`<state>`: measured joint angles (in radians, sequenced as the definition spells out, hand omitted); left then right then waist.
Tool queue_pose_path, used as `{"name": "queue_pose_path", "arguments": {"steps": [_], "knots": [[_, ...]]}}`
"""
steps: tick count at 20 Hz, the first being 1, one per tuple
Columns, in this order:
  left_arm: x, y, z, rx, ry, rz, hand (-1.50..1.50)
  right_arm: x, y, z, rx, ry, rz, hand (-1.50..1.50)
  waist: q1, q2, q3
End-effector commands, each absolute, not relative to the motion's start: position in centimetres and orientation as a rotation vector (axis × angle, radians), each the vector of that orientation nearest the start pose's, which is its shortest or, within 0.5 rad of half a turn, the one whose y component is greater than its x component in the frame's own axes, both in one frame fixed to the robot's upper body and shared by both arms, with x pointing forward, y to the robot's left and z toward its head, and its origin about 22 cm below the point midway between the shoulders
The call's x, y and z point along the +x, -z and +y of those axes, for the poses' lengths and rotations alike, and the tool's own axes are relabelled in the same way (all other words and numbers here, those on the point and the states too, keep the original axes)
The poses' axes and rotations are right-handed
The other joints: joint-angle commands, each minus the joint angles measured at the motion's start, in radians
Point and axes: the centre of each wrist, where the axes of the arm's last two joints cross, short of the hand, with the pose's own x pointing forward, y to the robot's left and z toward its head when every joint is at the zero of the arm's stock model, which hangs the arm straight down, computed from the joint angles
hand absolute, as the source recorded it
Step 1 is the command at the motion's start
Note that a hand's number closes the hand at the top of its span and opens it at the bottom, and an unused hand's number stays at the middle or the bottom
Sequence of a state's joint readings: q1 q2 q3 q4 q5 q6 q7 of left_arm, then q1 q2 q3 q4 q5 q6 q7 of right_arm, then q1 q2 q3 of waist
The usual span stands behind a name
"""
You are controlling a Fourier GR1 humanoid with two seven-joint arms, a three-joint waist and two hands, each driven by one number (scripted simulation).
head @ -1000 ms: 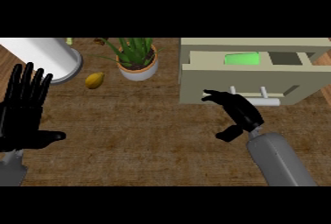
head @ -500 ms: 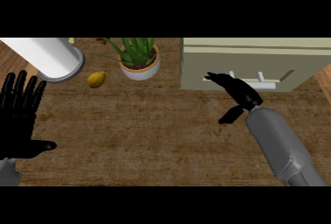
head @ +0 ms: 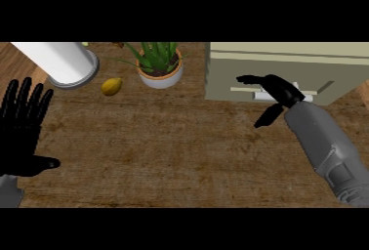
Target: Pick up the cup, place it into the drawer and close the drawer
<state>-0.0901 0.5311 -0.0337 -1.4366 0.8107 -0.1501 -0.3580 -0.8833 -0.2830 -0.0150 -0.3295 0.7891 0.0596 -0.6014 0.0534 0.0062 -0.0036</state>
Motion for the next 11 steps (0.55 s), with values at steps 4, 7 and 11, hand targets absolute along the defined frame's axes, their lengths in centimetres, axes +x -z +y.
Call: {"name": "queue_pose_path", "arguments": {"steps": [4, 7, 11], "knots": [[27.1, -4.5, 33.8, -0.333, -0.154, -1.895, -1.5, 42.6, -3.8, -30.2, -0.416, -1.164, -1.495, -1.5, 0.035, 0.033, 0.008], [27.7, -4.5, 33.3, -0.318, -0.145, -1.907, -1.5, 43.5, -5.1, -29.2, -0.403, -1.161, -1.487, -1.5, 0.028, 0.029, 0.007], [27.8, -4.2, 33.1, -0.306, -0.138, -1.902, -1.5, 43.7, -5.7, -29.5, -0.412, -1.161, -1.487, -1.5, 0.041, 0.036, 0.008]]}}
